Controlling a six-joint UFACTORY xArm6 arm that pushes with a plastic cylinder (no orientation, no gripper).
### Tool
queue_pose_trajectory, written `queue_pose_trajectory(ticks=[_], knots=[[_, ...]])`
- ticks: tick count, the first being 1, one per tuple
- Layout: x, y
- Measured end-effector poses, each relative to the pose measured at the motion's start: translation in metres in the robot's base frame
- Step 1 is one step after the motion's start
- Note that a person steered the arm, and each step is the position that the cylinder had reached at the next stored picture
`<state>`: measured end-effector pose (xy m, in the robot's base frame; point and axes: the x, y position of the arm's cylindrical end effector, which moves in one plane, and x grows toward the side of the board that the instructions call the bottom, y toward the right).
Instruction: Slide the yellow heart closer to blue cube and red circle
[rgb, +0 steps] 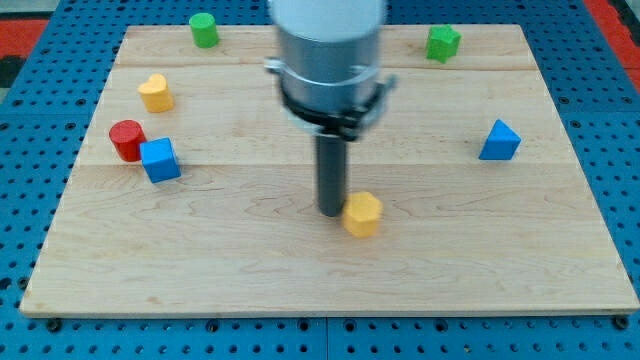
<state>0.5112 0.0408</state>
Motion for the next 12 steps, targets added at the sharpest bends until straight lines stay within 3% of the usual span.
queue_pose_trajectory(ticks=[2, 4, 5, 6, 7, 9, 11, 12], knots=[[0.007, 0.100], [0.002, 0.064], [0.042, 0.052], [0.032, 0.065], [-0.012, -0.010], [-0.173, -0.090], [-0.237, -0.226], [-0.236, -0.253]])
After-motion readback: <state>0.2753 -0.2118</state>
